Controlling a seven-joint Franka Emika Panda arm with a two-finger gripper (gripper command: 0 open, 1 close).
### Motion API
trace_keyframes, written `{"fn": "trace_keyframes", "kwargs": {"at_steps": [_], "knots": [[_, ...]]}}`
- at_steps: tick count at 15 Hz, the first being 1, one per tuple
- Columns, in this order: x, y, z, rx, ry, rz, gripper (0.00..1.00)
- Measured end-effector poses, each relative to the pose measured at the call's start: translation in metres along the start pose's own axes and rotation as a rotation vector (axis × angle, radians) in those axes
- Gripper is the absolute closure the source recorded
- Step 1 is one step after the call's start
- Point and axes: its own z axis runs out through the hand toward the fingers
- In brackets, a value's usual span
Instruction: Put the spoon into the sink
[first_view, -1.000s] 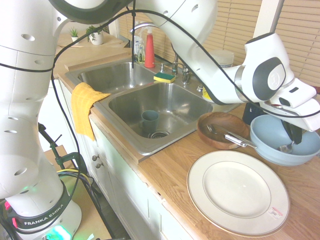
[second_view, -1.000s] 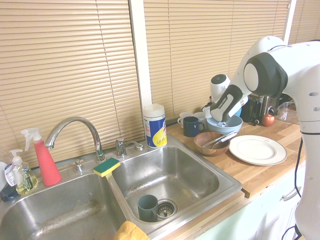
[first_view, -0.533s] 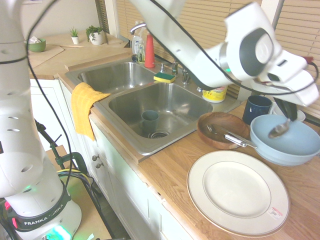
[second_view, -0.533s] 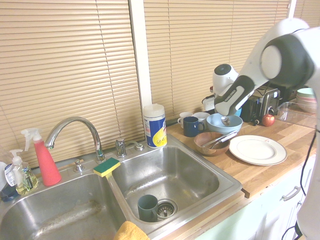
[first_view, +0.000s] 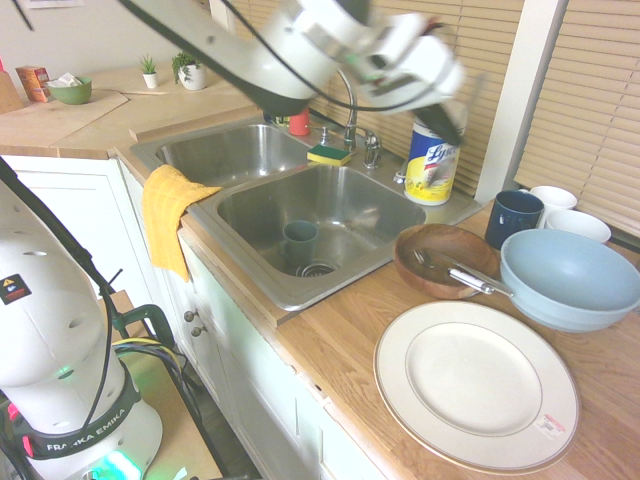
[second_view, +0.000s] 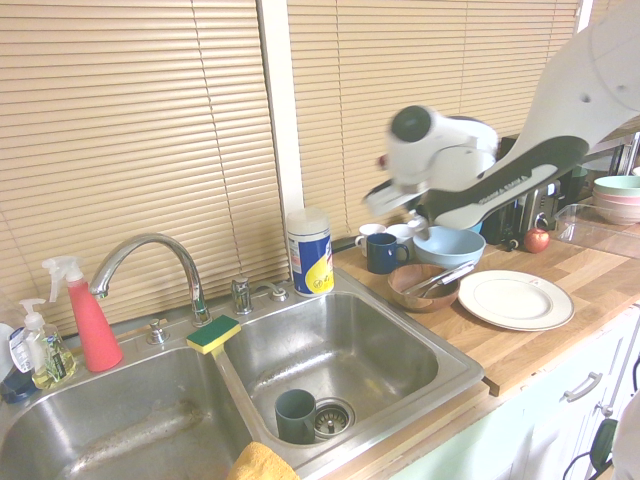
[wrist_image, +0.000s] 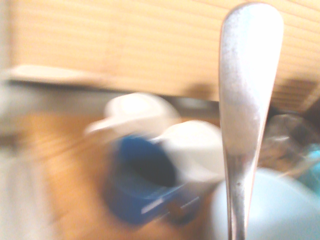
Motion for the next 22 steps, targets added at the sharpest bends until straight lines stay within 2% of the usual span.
{"fn": "trace_keyframes", "kwargs": {"at_steps": [2, 5, 10, 13, 20, 21, 22], "knots": [[-0.072, -0.029, -0.008, -0.035, 0.001, -0.098, 1.0], [-0.163, -0.051, 0.019, -0.111, 0.018, -0.221, 1.0], [-0.261, -0.088, 0.06, -0.176, 0.001, -0.36, 1.0], [-0.286, -0.097, 0.079, -0.212, -0.083, -0.386, 1.0], [-0.283, -0.089, 0.155, -0.337, -0.357, -0.382, 1.0], [-0.287, -0.088, 0.161, -0.349, -0.395, -0.391, 0.0], [-0.29, -0.088, 0.165, -0.354, -0.424, -0.403, 0.0]]}}
